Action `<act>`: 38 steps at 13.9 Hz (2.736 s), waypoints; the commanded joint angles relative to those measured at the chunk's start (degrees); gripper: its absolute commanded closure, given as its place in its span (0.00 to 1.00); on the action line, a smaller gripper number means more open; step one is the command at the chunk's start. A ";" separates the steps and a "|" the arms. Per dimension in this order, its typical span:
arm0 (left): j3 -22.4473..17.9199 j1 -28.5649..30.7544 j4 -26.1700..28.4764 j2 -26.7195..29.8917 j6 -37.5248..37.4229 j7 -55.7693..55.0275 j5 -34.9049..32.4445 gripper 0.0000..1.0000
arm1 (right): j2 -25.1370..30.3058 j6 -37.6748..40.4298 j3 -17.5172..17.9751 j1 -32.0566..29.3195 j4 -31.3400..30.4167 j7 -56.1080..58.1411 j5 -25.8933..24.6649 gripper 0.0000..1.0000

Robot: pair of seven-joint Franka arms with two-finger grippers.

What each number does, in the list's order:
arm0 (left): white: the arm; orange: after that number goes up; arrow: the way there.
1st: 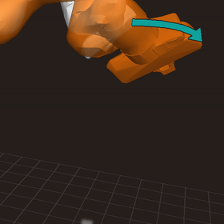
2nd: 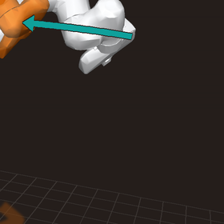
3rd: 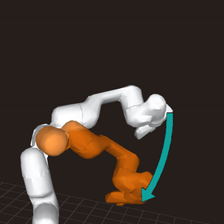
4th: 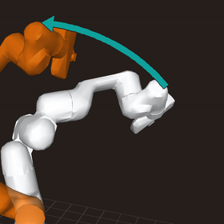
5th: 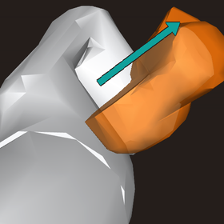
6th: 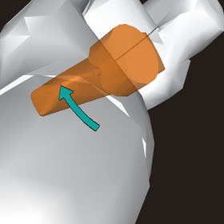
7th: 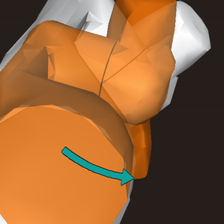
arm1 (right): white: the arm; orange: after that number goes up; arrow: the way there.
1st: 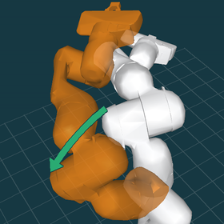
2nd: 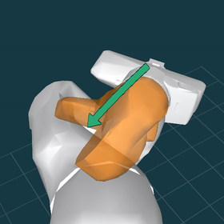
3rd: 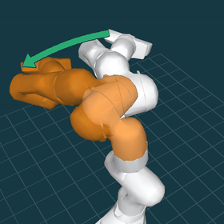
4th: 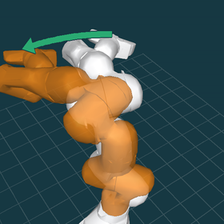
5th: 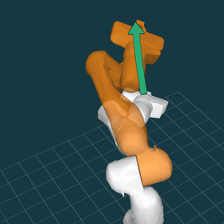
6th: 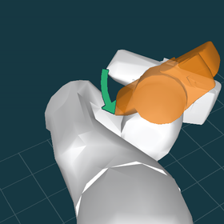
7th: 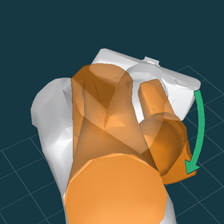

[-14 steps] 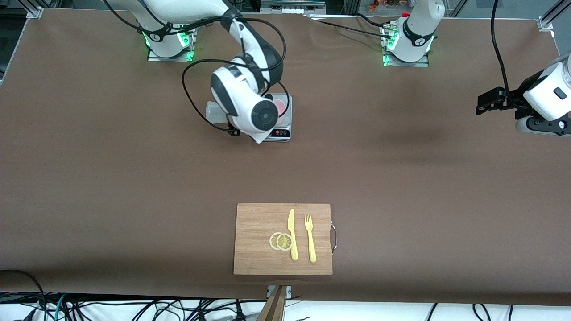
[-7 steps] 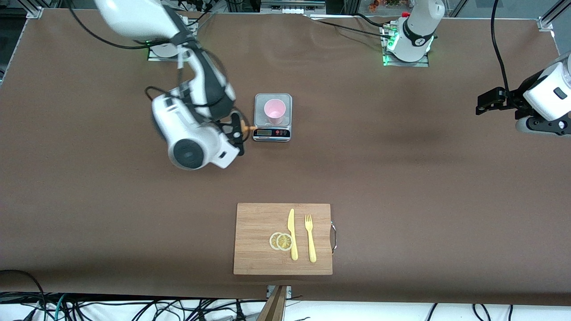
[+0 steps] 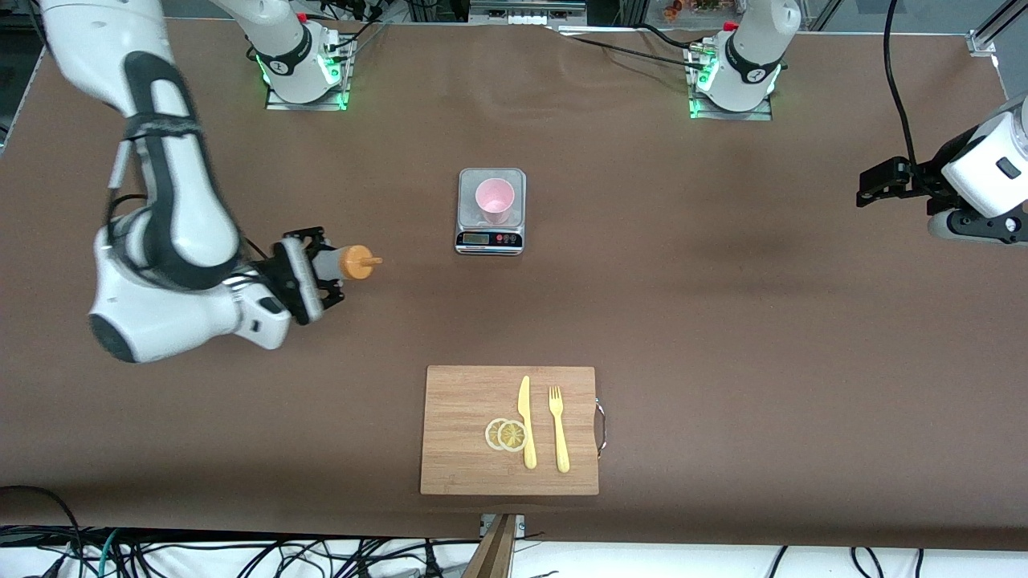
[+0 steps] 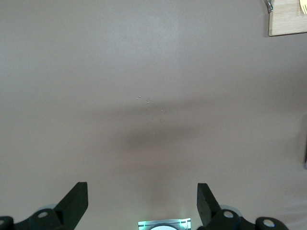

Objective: Add sauce to pink cup with both arms
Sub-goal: 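Carry the bottle back and lower it onto the table, then open the right gripper and draw it back from the bottle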

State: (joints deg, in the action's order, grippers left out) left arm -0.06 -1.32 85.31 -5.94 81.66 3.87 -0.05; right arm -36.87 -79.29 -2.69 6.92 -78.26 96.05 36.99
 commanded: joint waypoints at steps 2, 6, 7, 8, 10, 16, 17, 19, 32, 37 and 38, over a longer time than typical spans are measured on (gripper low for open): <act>0.33 0.44 -1.81 -0.92 -0.80 1.41 -0.57 0.00 | -2.40 5.89 1.11 -9.79 -4.08 14.39 9.14 1.00; 0.33 0.44 -1.81 -0.92 -0.80 1.41 -0.57 0.00 | -5.57 7.66 1.11 -16.04 -10.41 30.48 12.23 1.00; 0.33 0.44 -1.81 -0.92 -0.80 1.41 -0.57 0.00 | -6.71 7.83 1.11 -17.19 -11.12 34.34 12.23 1.00; 0.33 0.44 -1.81 -0.92 -0.80 1.41 -0.57 0.00 | -8.29 8.53 1.11 -18.59 -11.47 38.04 12.23 1.00; 0.33 0.44 -1.81 -0.92 -0.80 1.50 -0.66 0.00 | -11.80 10.64 1.11 -20.88 -11.48 43.76 13.63 1.00; 0.33 0.44 -1.81 -0.92 -0.80 1.41 -0.57 0.00 | -17.43 10.30 1.11 -23.17 -10.86 50.73 14.70 1.00; 0.33 0.35 -1.81 -0.92 -0.80 1.32 -0.66 0.00 | -17.96 10.30 1.11 -23.26 -10.60 51.25 14.69 1.00; 0.33 0.44 -1.81 -0.92 -0.80 1.41 -0.57 0.00 | -18.32 10.30 1.02 -23.26 -10.42 51.44 14.69 0.86; 0.33 0.44 -1.81 -0.92 -0.80 1.32 -0.57 0.00 | -18.23 10.65 -0.48 -28.00 -7.97 50.64 8.55 0.00; 0.33 0.44 -1.81 -0.92 -0.80 1.32 -0.57 0.00 | -17.27 11.00 -1.18 -29.33 -1.39 45.21 2.40 0.00; 0.33 0.44 -1.81 -0.92 -0.80 1.32 -0.57 0.00 | -17.18 12.04 -1.18 -29.24 0.46 43.11 1.43 0.00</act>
State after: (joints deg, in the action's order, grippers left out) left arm -0.06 -1.32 85.29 -5.97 81.66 3.87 -0.05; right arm -54.44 -69.32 -3.98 -22.56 -81.61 143.20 40.85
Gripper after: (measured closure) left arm 0.000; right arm 0.000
